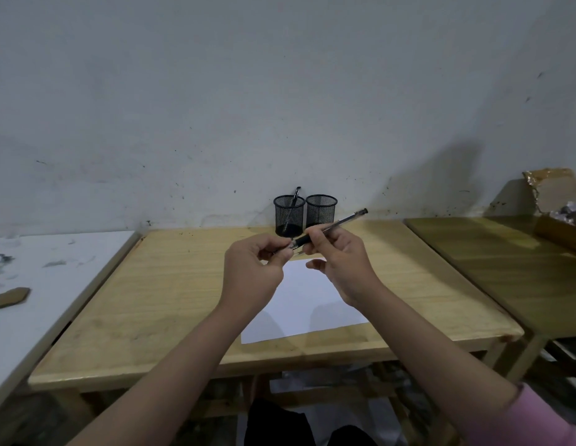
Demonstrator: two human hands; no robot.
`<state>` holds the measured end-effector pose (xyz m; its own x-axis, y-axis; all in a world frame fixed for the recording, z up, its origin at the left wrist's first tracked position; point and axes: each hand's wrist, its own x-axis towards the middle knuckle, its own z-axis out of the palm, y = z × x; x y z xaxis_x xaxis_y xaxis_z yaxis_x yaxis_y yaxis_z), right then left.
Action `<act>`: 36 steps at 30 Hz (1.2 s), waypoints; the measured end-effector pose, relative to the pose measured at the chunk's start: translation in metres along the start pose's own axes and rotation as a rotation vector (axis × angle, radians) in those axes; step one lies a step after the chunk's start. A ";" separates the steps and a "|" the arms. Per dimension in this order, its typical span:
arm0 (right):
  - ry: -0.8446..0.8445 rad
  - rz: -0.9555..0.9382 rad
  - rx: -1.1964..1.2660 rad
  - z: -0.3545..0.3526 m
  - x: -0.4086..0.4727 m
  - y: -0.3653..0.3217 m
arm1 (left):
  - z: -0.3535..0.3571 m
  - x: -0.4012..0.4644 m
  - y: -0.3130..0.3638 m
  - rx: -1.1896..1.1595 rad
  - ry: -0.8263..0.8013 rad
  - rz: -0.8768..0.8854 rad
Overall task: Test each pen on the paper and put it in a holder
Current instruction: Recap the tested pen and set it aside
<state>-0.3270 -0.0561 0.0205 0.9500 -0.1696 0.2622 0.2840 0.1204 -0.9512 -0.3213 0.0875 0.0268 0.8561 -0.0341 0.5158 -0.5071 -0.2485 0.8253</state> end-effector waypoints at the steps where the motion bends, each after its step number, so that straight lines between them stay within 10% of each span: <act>1: 0.025 0.065 -0.058 0.001 0.000 -0.002 | 0.000 0.003 0.000 0.012 -0.009 -0.007; 4: 0.147 0.095 -0.344 -0.005 -0.002 -0.004 | 0.000 0.009 -0.004 0.055 -0.041 -0.036; 10: 0.131 -0.560 -1.092 -0.043 -0.007 -0.008 | 0.008 0.011 -0.014 0.086 -0.109 -0.069; 21: 0.033 -0.426 -1.275 -0.098 -0.014 -0.012 | 0.057 -0.001 -0.010 0.150 -0.347 0.081; 36: 0.300 0.400 -1.546 -0.274 -0.155 -0.007 | 0.270 -0.051 -0.018 0.354 -1.046 0.393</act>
<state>-0.5124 -0.2990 -0.0577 0.8166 -0.5670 0.1080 -0.5315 -0.8116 -0.2424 -0.3291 -0.1673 -0.0762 0.3954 -0.9070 0.1449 -0.8401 -0.2933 0.4564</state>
